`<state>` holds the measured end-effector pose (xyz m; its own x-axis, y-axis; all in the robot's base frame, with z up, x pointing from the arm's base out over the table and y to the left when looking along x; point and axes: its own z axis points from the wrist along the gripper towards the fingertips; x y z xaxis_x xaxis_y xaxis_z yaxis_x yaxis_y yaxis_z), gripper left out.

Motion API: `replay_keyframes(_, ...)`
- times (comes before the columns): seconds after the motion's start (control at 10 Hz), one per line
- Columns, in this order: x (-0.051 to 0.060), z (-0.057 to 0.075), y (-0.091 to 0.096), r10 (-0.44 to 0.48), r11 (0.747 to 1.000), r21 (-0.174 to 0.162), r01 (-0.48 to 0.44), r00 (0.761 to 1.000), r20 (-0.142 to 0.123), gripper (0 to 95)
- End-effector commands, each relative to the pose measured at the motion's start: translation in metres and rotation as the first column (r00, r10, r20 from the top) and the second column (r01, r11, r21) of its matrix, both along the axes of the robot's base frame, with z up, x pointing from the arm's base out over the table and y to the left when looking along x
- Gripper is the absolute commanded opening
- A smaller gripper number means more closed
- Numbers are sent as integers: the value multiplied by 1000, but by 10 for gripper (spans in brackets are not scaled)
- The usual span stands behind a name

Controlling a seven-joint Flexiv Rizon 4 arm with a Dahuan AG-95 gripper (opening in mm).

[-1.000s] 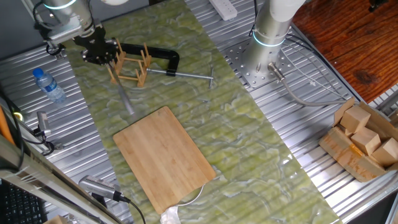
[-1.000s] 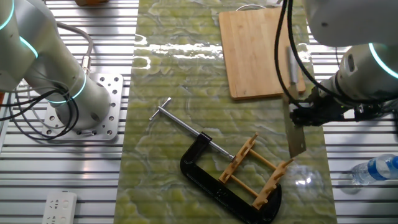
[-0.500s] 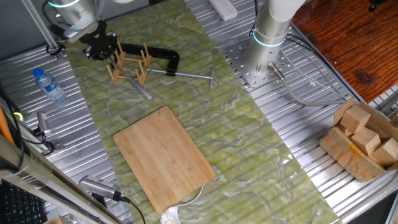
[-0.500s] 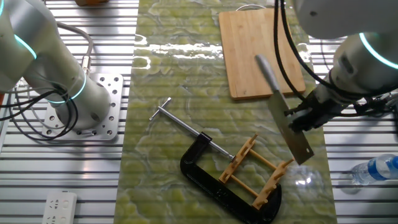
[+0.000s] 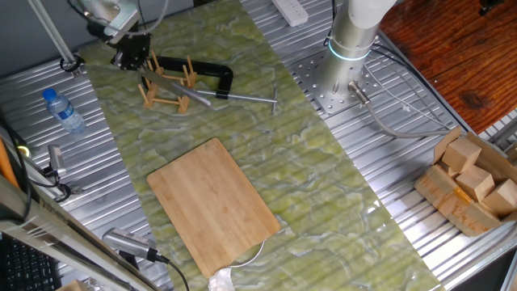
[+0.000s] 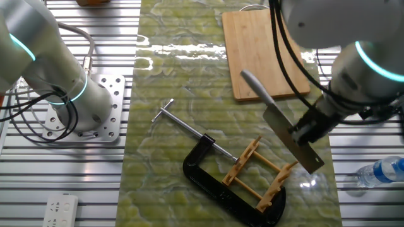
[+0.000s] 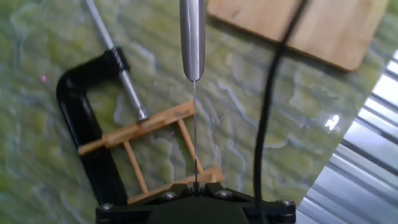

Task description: Put the knife on the knife rack

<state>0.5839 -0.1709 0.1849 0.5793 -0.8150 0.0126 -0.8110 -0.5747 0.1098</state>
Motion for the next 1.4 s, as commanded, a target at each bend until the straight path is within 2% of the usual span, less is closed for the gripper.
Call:
replay_keyframes(0.1, 1, -5, -5, 56, 998, 29, -55, 998, -17, 0)
replay_keyframes(0.3, -5, -8, -7, 73, 997, 38, -72, 997, -23, 0)
replay_keyframes(0.5, -10, -9, -9, 81, 996, 34, -80, 996, -29, 0)
replay_keyframes(0.6, -13, -9, -12, 81, 996, 25, -81, 996, -28, 0)
replay_keyframes(0.9, -22, -17, -15, 87, 996, 34, -86, 996, -9, 0)
replay_keyframes(1.2, -21, -23, -17, 98, 994, 47, -98, 995, -6, 0)
replay_keyframes(1.4, -17, -29, -12, 109, 993, 53, -109, 994, 9, 0)
